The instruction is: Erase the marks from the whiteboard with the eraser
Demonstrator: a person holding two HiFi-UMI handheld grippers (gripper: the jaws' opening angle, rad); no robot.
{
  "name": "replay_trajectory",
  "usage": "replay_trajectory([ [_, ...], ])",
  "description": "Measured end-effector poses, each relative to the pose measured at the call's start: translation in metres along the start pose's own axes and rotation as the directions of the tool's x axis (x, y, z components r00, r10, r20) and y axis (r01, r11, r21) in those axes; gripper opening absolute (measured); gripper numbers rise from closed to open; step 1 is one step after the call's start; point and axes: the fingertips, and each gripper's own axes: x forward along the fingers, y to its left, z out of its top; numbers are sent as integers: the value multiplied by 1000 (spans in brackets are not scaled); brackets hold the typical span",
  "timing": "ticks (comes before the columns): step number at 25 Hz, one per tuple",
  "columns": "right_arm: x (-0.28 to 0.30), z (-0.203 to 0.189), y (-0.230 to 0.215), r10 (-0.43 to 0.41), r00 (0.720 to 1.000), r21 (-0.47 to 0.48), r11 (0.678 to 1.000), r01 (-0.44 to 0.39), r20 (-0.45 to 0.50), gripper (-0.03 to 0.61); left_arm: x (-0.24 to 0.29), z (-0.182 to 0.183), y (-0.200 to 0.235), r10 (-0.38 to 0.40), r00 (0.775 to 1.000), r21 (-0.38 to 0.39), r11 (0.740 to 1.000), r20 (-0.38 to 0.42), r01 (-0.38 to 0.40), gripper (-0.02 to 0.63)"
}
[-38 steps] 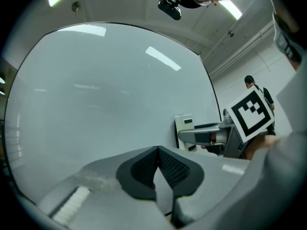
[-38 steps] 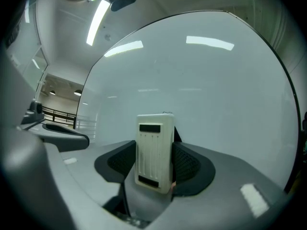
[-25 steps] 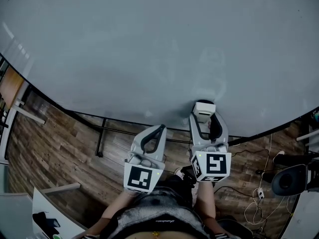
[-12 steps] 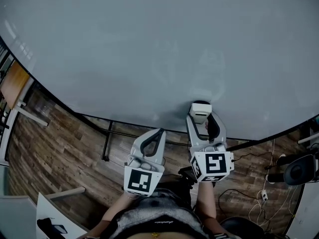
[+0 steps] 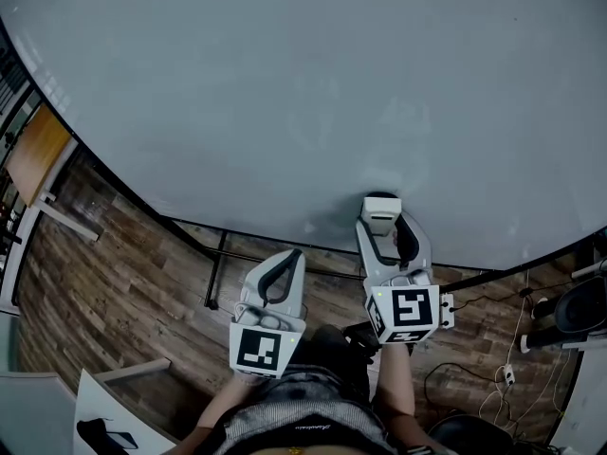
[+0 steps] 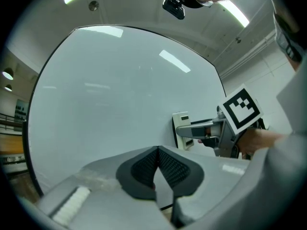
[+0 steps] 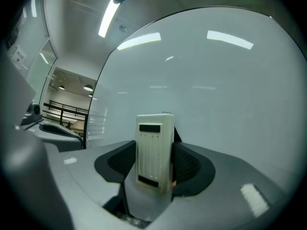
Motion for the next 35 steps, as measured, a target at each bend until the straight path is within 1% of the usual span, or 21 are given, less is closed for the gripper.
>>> replay_trajectory([
  [2, -5, 5, -4, -11, 1000, 11, 1000, 10, 19, 242, 0, 3, 0, -1, 1000, -3, 1000, 8, 1, 5],
  [7, -20, 13, -23, -52, 998, -28, 998, 53, 34, 242, 8, 7, -9, 1, 1000, -4, 1000, 9, -1, 5],
  [10, -29, 16, -44, -88, 995, -39, 995, 89, 38, 242, 14, 9, -21, 10, 1000, 4, 1000, 5, -10, 5],
  [12, -32, 19, -54, -101, 994, -49, 993, 103, 40, 242, 18, 10, -26, 29, 1000, -1, 1000, -6, -29, 5],
  [16, -33, 18, -54, -77, 997, -87, 993, 78, 15, 242, 19, 16, -25, 90, 996, -9, 996, -8, -91, 5],
  [18, -33, 17, -52, -66, 998, -100, 993, 67, 9, 242, 17, 17, -17, 124, 992, 10, 992, 4, -124, 5],
  [20, -31, 18, -53, -62, 998, -93, 994, 65, 32, 242, 16, 19, -8, 147, 989, 44, 988, 24, -148, 5],
  [22, -30, 18, -53, -66, 997, -87, 994, 70, 47, 242, 14, 19, 0, 168, 985, 52, 984, 25, -169, 5],
  [24, -30, 16, -49, -74, 996, -86, 993, 77, 43, 242, 12, 19, 11, 182, 983, 49, 982, 26, -183, 5],
  [27, -15, 16, -32, -92, 995, -67, 993, 94, 40, 242, 13, 23, 40, 169, 985, 50, 984, 38, -170, 5],
  [30, 1, 17, -10, -146, 988, -44, 988, 148, 46, 242, 12, 21, 70, 125, 991, 61, 990, 38, -128, 5],
  [32, 1, 16, -7, -178, 983, -28, 983, 180, 47, 242, 12, 21, 76, 90, 995, 75, 993, 34, -93, 5],
  [35, 6, 18, 2, -174, 984, -2, 985, 175, 40, 242, 16, 25, 75, 31, 999, 88, 996, 30, -33, 5],
])
